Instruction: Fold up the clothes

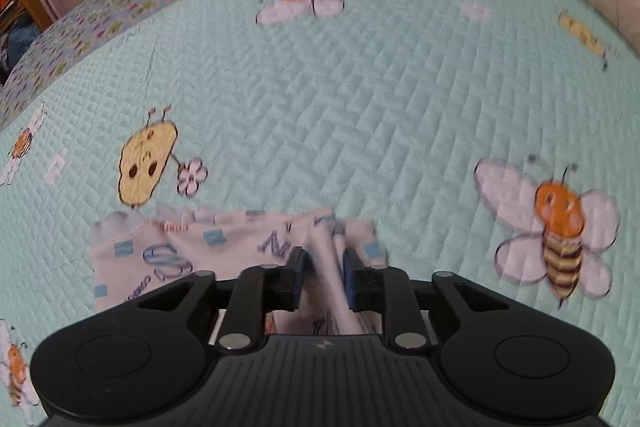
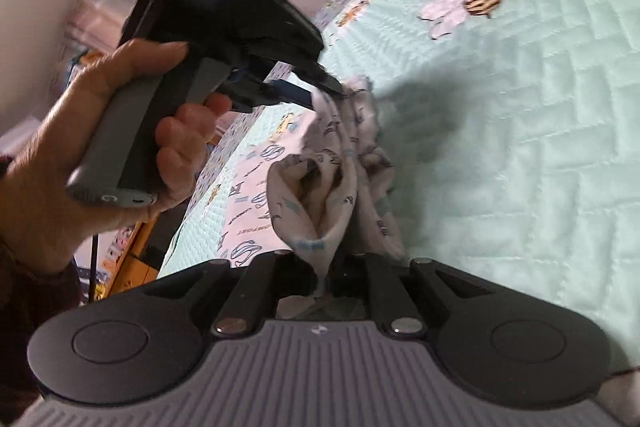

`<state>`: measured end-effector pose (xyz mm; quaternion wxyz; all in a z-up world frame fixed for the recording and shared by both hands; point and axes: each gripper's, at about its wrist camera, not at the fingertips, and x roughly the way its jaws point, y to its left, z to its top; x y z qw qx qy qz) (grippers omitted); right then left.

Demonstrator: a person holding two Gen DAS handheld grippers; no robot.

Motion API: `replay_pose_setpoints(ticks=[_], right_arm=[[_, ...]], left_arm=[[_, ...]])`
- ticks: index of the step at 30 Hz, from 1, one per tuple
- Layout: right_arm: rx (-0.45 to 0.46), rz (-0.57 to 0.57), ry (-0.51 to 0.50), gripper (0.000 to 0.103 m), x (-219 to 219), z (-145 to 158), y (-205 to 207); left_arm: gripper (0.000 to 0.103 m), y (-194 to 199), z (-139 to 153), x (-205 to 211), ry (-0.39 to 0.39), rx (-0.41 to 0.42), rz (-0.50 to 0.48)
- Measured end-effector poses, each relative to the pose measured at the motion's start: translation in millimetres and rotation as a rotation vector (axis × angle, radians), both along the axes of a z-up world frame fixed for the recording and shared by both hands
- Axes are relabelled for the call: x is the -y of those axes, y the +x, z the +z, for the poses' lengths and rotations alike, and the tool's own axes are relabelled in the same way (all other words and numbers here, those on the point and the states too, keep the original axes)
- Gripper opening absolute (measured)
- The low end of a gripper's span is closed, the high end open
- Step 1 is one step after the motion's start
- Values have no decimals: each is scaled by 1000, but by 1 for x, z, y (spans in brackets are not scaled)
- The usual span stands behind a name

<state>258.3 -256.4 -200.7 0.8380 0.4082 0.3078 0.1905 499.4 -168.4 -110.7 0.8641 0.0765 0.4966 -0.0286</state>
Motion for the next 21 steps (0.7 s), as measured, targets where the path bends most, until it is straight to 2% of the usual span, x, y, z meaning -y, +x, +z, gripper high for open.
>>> replay_pose_setpoints(ticks=[2, 4, 6, 8, 12, 16, 19, 21], right_arm=[[4, 4, -6, 10, 2, 1, -5], [0, -4, 10, 11, 8, 1, -12], [-4, -13, 21, 12, 15, 3, -21], [6, -21, 21, 17, 23, 8, -31], [88, -40, 29, 17, 41, 33, -42], [200, -18, 26, 27, 51, 66, -15], [186, 133, 63, 29, 35, 74, 30], [137, 271, 140, 28, 22, 64, 67]], left_arm=[[47, -4, 13, -5, -57, 42, -1], [50, -12, 29, -11, -117, 86, -5], [58, -25, 46, -18, -147, 129, -22], [78, -45, 58, -30, -179, 147, -30], [80, -99, 63, -76, -311, 134, 7], [82, -145, 32, -129, -440, 83, 93], [79, -159, 11, -135, -430, 62, 56], [79, -164, 4, -131, -416, 69, 4]])
